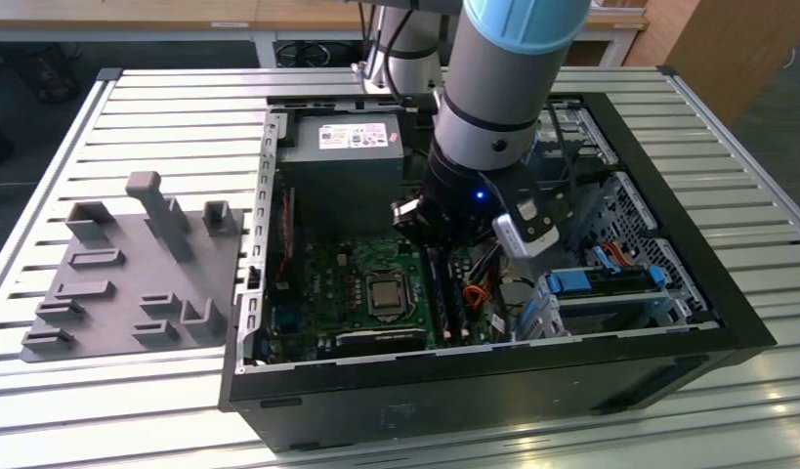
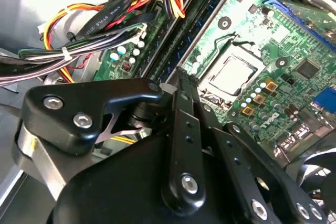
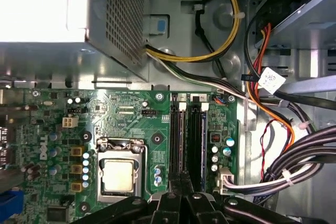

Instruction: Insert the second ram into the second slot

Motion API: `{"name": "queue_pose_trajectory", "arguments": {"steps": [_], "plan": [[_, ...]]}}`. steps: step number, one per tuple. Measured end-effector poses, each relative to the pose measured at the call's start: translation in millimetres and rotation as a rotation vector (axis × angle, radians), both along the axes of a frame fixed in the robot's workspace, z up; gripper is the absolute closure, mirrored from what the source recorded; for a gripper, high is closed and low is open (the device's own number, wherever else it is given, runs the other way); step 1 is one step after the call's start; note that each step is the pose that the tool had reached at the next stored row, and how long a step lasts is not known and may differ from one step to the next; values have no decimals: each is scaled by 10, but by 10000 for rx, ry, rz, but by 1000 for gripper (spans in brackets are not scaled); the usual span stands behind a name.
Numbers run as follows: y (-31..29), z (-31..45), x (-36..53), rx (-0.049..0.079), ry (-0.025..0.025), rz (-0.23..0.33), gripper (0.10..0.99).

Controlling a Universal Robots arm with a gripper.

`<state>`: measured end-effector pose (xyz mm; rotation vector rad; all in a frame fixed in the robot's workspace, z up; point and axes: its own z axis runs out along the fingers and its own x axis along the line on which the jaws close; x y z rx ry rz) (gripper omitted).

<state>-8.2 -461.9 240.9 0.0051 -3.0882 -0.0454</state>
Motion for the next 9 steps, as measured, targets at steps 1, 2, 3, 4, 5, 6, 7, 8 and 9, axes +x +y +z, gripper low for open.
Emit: {"name": "queue_pose_trajectory", "arguments": {"steps": [1, 2, 3, 4, 5, 6, 7, 8, 9], "plan": [[0, 5, 0, 0, 0, -1, 980], [0, 12, 0, 1, 0, 1, 980], [1, 13, 1, 4, -1, 1, 980], [1, 13, 1, 4, -1, 1, 980], [1, 13, 1, 6, -1, 1, 980], [0, 14, 1, 4, 0, 1, 980], [0, 14, 1, 3, 0, 1, 980], [0, 14, 1, 4, 0, 1, 980], [0, 14, 0, 4, 0, 1, 980]]}}
